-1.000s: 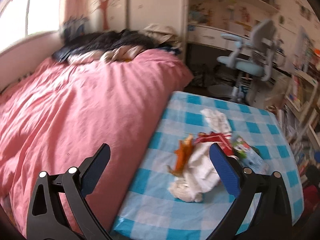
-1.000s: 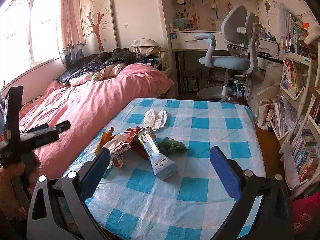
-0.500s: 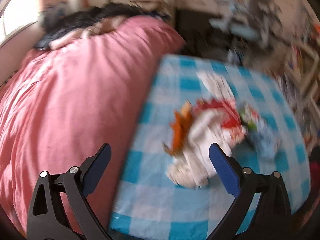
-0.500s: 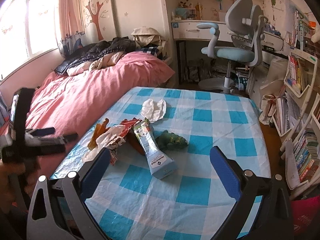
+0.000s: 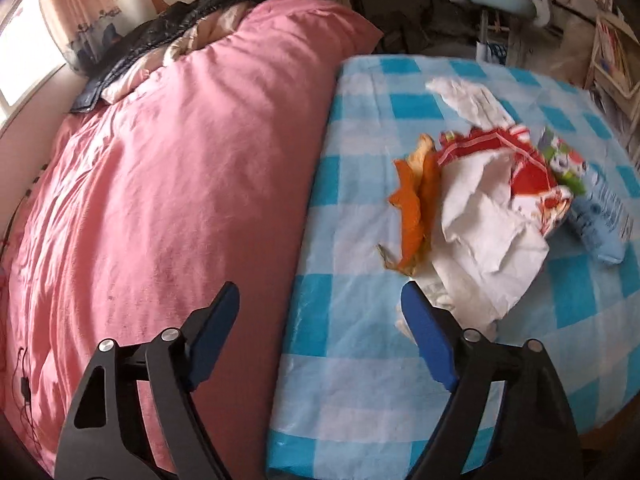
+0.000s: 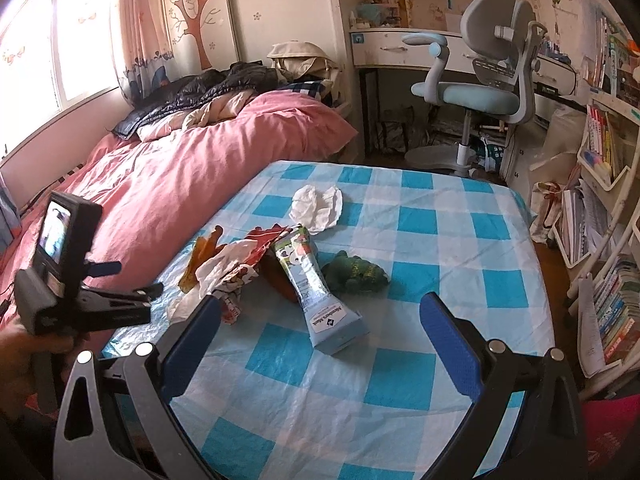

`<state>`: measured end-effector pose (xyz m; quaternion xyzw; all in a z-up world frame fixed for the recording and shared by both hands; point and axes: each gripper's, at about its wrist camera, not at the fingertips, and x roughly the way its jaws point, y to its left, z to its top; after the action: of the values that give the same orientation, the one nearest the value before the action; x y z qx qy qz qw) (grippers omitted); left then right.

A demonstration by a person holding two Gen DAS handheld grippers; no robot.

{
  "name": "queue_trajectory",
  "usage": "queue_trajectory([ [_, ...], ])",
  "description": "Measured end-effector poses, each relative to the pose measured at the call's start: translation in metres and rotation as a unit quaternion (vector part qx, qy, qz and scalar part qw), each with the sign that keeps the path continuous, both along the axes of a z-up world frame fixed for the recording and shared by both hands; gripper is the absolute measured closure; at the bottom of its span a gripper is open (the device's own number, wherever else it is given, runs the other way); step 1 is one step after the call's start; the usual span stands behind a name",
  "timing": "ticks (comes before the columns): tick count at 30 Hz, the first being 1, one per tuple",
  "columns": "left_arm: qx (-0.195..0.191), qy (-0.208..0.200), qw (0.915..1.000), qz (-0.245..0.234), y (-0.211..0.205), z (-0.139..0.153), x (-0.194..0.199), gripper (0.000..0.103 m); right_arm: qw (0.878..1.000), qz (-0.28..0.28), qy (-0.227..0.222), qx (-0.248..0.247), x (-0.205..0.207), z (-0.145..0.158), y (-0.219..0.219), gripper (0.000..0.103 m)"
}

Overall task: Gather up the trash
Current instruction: 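Grasp a crumpled white tissue with the left gripper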

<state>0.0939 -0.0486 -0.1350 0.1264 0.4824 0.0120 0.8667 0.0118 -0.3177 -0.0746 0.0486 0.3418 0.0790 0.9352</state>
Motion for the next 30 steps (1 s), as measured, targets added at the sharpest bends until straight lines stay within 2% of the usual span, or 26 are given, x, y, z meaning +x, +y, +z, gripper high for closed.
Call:
queue_trajectory([
  [4, 0.008, 0.013, 0.9977, -0.066, -0.029, -0.010, -0.006, 0.023, 1.000, 0.000, 0.000, 0.001, 0.000, 0.000, -0.001, 0.008],
  [8, 0.008, 0.018, 0.9957, -0.090, -0.041, -0.017, -0.010, 0.024, 1.000, -0.002, 0.002, 0.007, 0.000, 0.000, -0.002, 0.008],
  [10, -0.028, 0.030, 0.9947, -0.095, -0.038, -0.017, -0.008, 0.037, 1.000, -0.002, 0.001, 0.009, 0.001, 0.000, -0.003, 0.008],
  [11, -0.054, 0.043, 0.9924, -0.102, -0.037, -0.016, -0.009, 0.054, 1.000, -0.002, 0.001, 0.010, 0.001, 0.000, -0.003, 0.008],
  [12, -0.073, 0.054, 0.9899, -0.109, -0.036, -0.015, -0.010, 0.062, 1.000, -0.002, 0.002, 0.009, 0.001, 0.000, -0.004, 0.008],
  [13, -0.096, 0.068, 0.9854, -0.123, -0.036, -0.013, -0.011, 0.080, 1.000, -0.001, 0.003, 0.010, 0.001, 0.000, -0.003, 0.008],
  [16, -0.108, 0.078, 0.9808, -0.142, -0.039, -0.013, -0.018, 0.087, 1.000, -0.001, 0.004, 0.012, 0.001, 0.000, -0.004, 0.008],
  [17, -0.122, 0.083, 0.9777, -0.150, -0.039, -0.011, -0.021, 0.097, 1.000, -0.001, 0.004, 0.013, 0.001, 0.000, -0.004, 0.008],
  [18, -0.132, 0.087, 0.9755, -0.153, -0.038, -0.010, -0.022, 0.102, 1.000, -0.001, 0.004, 0.013, 0.000, 0.000, -0.005, 0.008],
  [21, -0.150, 0.092, 0.9721, -0.155, -0.035, -0.008, -0.025, 0.102, 1.000, 0.000, 0.004, 0.014, 0.000, 0.000, -0.004, 0.008],
  [25, -0.149, 0.093, 0.9716, -0.158, -0.035, -0.008, -0.025, 0.102, 1.000, -0.001, 0.005, 0.015, 0.000, 0.000, -0.005, 0.008],
  [26, -0.145, 0.091, 0.9722, -0.160, -0.035, -0.007, -0.026, 0.099, 1.000, -0.001, 0.005, 0.016, 0.000, 0.000, -0.004, 0.008],
  [28, -0.133, 0.092, 0.9726, -0.166, -0.039, -0.008, -0.027, 0.072, 1.000, -0.001, 0.005, 0.018, -0.001, -0.001, -0.004, 0.008],
  [29, -0.120, 0.088, 0.9746, -0.167, -0.042, -0.008, -0.029, 0.050, 1.000, -0.001, 0.005, 0.018, -0.001, -0.001, -0.004, 0.008],
  [30, -0.109, 0.081, 0.9760, -0.170, -0.045, -0.007, -0.032, 0.044, 1.000, 0.000, 0.005, 0.018, -0.001, -0.001, -0.003, 0.008],
])
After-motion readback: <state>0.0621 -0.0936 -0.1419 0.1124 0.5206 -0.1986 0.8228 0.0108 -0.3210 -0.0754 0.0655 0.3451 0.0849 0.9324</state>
